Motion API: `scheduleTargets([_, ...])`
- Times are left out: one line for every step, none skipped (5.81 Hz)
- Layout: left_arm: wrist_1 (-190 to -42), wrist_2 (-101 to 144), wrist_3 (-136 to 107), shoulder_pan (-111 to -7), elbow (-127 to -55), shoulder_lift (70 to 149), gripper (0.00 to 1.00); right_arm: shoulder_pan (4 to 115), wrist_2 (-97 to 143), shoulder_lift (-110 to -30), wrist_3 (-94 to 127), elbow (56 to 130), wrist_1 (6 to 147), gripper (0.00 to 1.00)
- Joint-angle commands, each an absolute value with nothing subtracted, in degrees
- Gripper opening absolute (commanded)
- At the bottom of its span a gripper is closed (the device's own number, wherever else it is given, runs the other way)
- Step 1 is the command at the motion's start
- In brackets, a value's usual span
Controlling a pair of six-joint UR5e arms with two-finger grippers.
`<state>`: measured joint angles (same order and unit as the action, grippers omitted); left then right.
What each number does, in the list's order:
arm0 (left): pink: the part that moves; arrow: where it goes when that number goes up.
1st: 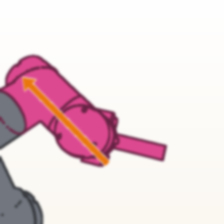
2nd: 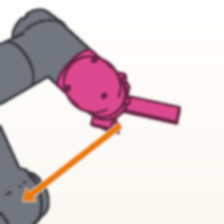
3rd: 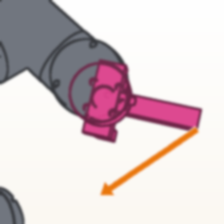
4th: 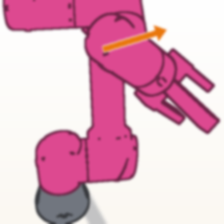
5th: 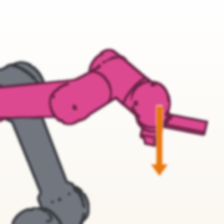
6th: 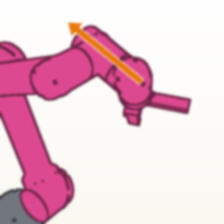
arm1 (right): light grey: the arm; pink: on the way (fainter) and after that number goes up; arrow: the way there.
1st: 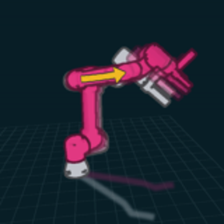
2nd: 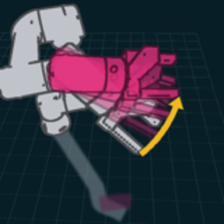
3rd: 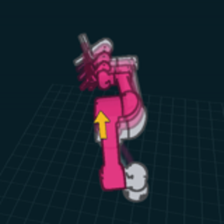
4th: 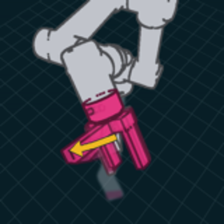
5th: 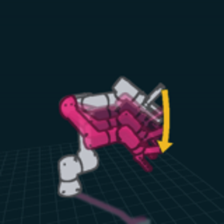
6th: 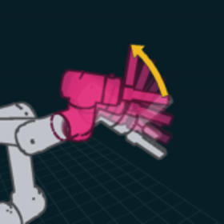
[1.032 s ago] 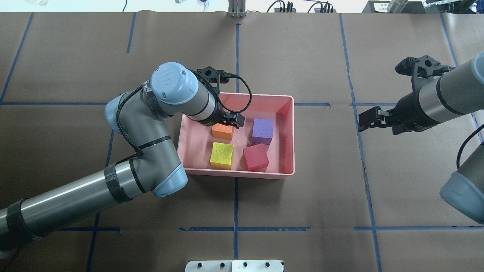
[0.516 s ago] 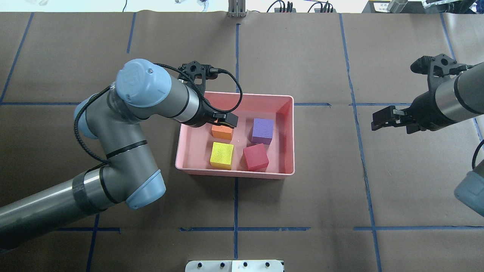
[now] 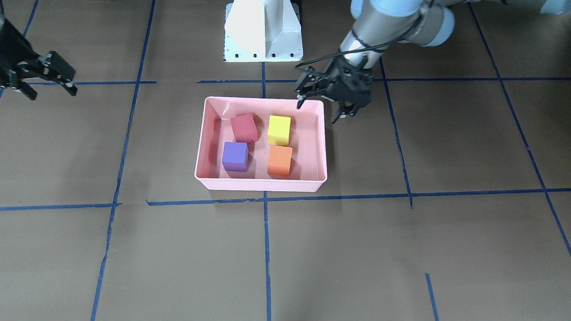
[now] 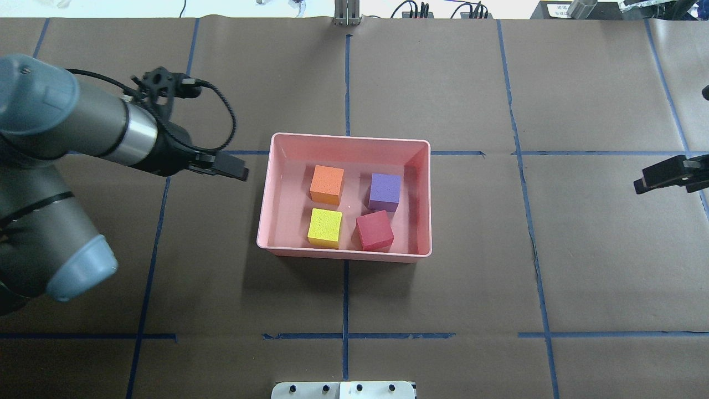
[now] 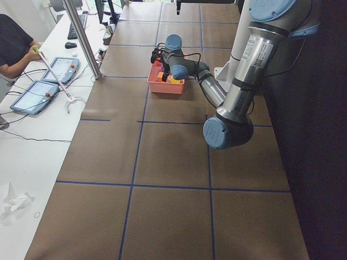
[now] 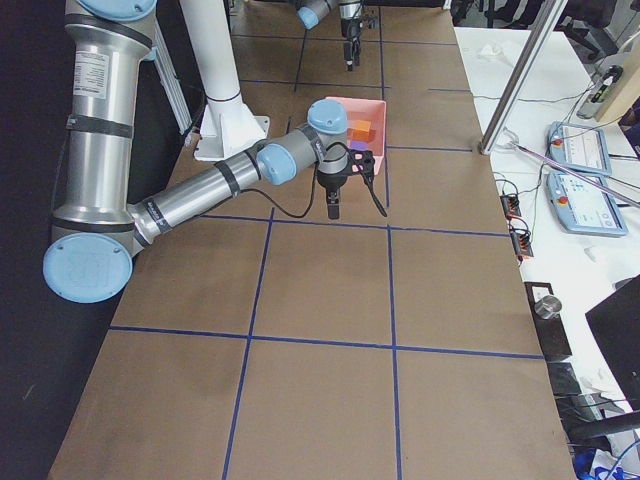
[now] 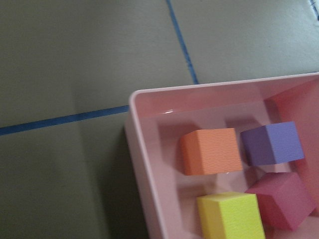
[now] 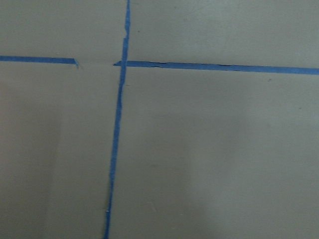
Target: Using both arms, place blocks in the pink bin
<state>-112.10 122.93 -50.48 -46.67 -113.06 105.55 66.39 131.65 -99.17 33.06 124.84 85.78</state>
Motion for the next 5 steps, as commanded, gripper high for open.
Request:
scheduleTargets([-111.8, 132.1, -30.1, -59.5, -115.9, 90.6, 1.0, 74.9, 134.0, -106.6, 18.9, 122.9, 86.0, 1.0])
scheduleTargets([-111.4, 135.4, -14.9, -68.1, -113.8, 85.0, 1.0, 77.1, 134.0, -109.0, 17.1, 122.6, 86.0, 1.0])
scheduleTargets([-106.7, 136.2, -2.2, -76.5, -110.5, 83.9, 1.0, 79.8, 134.0, -109.7, 10.6, 119.4, 86.1, 1.0])
scheduleTargets([-97.0, 136.8, 11.2, -83.4, -108.6, 84.1, 1.0, 83.1, 134.0, -109.5, 4.1, 115.0, 86.0, 1.0])
scheduleTargets([-85.6, 136.8, 18.9, -87.8, -107.8, 83.9, 1.0, 84.4, 134.1, -110.3, 1.5, 114.0, 86.1, 1.0])
